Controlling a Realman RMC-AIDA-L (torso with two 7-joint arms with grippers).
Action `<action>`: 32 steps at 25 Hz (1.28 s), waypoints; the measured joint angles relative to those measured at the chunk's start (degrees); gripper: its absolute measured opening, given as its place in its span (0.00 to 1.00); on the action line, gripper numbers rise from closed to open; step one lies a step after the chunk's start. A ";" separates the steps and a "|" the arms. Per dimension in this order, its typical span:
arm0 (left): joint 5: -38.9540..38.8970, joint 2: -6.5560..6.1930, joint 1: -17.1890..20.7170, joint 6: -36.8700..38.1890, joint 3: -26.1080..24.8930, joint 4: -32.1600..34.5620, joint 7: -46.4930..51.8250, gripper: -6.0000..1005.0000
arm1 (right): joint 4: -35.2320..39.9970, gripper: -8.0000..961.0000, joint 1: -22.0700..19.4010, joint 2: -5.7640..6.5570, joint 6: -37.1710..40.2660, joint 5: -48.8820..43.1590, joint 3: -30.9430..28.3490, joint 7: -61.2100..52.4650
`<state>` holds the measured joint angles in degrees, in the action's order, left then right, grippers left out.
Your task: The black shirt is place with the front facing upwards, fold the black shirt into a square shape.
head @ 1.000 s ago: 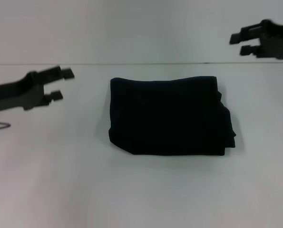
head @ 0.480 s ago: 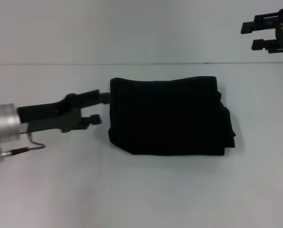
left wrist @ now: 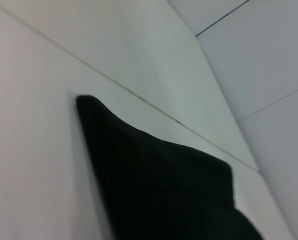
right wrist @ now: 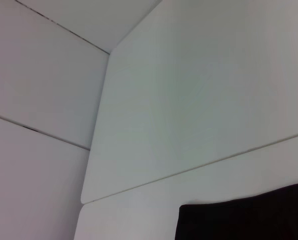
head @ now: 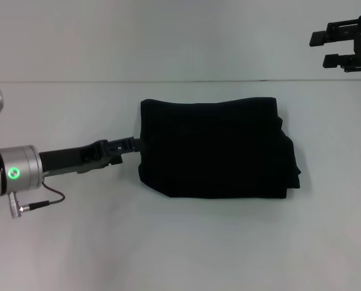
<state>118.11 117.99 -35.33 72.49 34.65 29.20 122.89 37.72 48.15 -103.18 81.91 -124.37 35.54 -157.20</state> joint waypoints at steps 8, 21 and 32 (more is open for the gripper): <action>0.23 1.44 -1.21 -5.69 2.05 -3.88 -6.40 0.93 | -0.46 0.70 -0.24 0.00 -0.10 0.01 -0.69 -0.46; 0.75 2.06 -2.55 -8.26 4.93 -3.71 -4.00 0.87 | -0.55 0.70 -0.36 -0.01 -0.40 0.01 -1.64 -0.48; 0.36 2.20 -2.29 -8.73 4.98 -3.62 -4.05 0.41 | -0.67 0.70 -0.51 0.00 -0.45 0.01 -2.30 -0.48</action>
<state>118.47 120.20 -37.62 63.76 39.63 25.58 118.84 37.05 47.64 -103.18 81.47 -124.36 33.24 -157.68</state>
